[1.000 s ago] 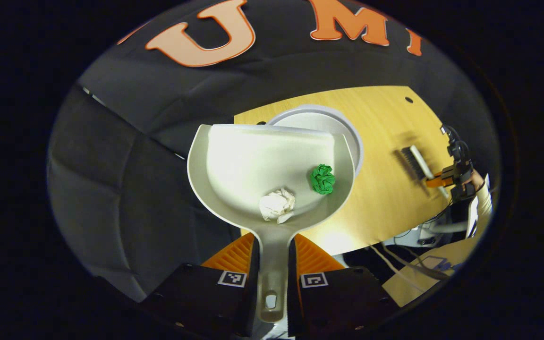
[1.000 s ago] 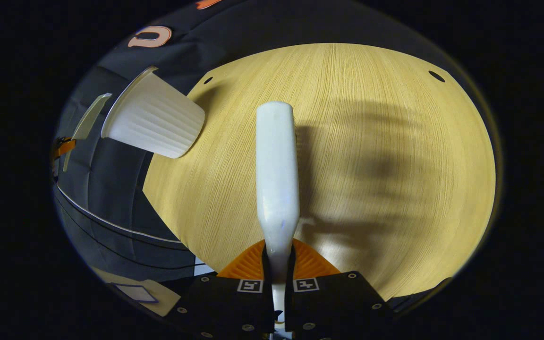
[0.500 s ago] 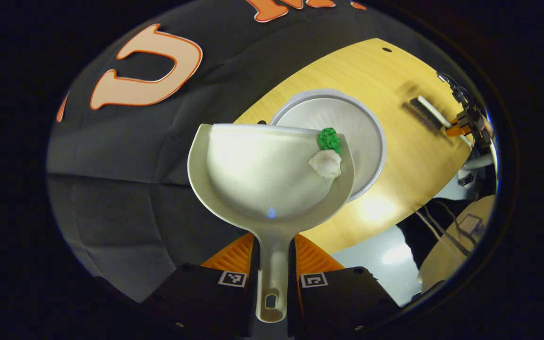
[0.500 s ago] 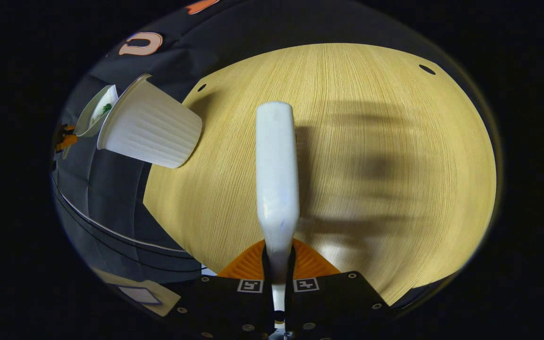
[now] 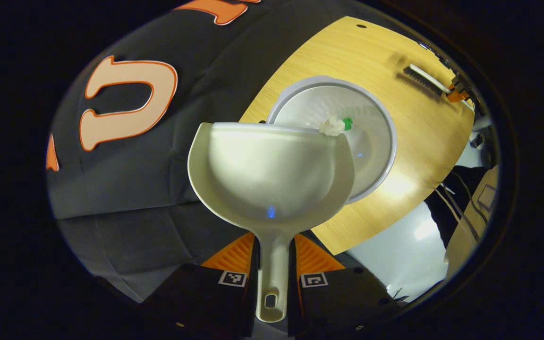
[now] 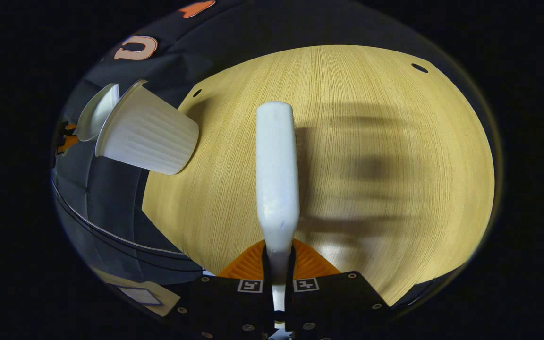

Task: Pick up the small broom and dustpan from the desktop, sweep the trash into the dustpan with the broom, and then empty the trash into the garbage bin.

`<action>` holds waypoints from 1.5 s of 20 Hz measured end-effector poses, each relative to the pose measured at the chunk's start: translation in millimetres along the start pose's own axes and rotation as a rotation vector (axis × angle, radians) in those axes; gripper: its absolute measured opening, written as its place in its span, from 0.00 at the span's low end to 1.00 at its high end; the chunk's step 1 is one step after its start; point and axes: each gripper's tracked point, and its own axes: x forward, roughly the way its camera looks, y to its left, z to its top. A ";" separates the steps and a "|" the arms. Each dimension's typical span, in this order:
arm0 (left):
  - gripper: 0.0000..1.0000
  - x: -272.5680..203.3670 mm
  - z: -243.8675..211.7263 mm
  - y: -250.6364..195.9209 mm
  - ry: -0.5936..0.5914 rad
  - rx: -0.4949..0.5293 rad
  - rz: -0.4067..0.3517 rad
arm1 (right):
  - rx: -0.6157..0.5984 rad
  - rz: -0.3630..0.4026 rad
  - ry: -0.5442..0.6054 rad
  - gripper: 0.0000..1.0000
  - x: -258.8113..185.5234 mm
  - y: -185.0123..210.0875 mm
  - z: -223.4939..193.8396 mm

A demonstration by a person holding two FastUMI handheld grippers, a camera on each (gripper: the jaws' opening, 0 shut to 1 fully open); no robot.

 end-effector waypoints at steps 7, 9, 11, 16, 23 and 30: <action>0.27 1.9 25.3 -29.6 -0.156 -0.312 -0.132 | 0.029 -0.038 -0.022 0.08 -2.6 -2.2 2.6; 0.28 -11.0 39.0 -44.5 -0.247 -0.385 -0.183 | 0.026 -0.047 -0.028 0.08 -0.2 -1.6 1.1; 0.27 -28.3 54.8 -59.7 -0.351 -0.459 -0.234 | 0.019 -0.045 -0.032 0.08 -0.1 -1.7 1.2; 0.27 -64.8 116.5 -96.6 -0.524 -0.599 -0.350 | 0.014 -0.053 -0.050 0.08 -1.8 -3.6 1.3; 0.27 -76.1 175.8 -203.8 -0.576 -0.655 -0.520 | 0.010 -0.169 -0.053 0.08 3.7 -11.8 -3.6; 0.27 16.8 208.7 -322.0 -0.374 -0.798 -0.581 | 0.003 -0.242 -0.019 0.08 8.7 -22.7 -17.0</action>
